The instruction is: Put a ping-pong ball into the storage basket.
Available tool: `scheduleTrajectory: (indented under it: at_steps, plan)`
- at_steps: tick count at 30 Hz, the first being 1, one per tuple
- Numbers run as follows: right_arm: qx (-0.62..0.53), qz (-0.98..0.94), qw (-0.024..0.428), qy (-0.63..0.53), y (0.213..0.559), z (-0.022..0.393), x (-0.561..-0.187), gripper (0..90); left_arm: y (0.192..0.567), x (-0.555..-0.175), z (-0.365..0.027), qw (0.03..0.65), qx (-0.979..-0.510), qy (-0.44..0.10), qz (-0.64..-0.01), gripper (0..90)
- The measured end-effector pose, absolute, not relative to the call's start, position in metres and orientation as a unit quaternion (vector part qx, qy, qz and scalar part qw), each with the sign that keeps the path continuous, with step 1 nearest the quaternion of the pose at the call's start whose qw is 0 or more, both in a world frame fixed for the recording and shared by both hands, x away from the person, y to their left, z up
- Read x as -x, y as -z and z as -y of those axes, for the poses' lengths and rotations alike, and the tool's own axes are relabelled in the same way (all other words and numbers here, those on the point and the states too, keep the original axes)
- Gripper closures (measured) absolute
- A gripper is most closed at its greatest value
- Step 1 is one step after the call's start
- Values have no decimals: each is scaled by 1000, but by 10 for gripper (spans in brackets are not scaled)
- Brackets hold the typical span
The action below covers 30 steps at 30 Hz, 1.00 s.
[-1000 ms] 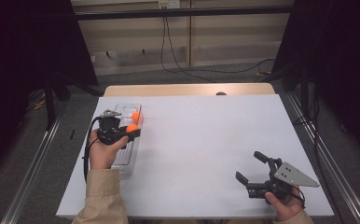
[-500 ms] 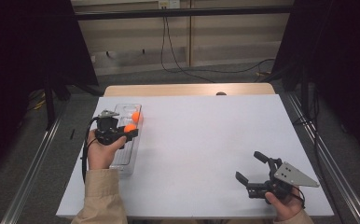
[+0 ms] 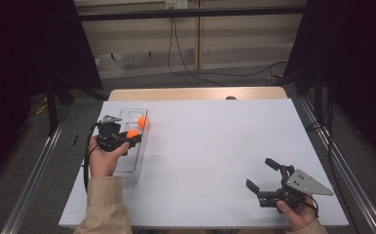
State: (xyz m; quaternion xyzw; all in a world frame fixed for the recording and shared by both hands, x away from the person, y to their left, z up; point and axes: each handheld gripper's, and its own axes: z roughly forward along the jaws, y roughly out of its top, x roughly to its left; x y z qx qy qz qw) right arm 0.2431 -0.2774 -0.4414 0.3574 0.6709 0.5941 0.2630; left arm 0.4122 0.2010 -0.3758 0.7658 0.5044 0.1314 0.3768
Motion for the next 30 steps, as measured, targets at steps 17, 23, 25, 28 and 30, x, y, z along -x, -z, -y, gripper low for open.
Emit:
scheduleTrajectory:
  at_steps: [17, 23, 25, 28, 30]
  plan:
    - [-357, -671, 263, -594, 441, 277, -243, 30, 387, -415, -209, 357, -759, -148, -524, 506]
    - [-358, -670, 263, -595, 441, 277, -243, 30, 391, -416, -211, 350, -758, -151, -530, 507]
    - [-358, -670, 262, -595, 441, 277, -243, 30, 392, -417, -211, 345, -759, -154, -531, 506]
    - [-358, -670, 263, -595, 441, 277, -243, 30, 393, -417, -211, 342, -759, -156, -531, 506]
    - [-358, -670, 263, -595, 441, 277, -243, 30, 394, -417, -212, 341, -760, -157, -531, 505]
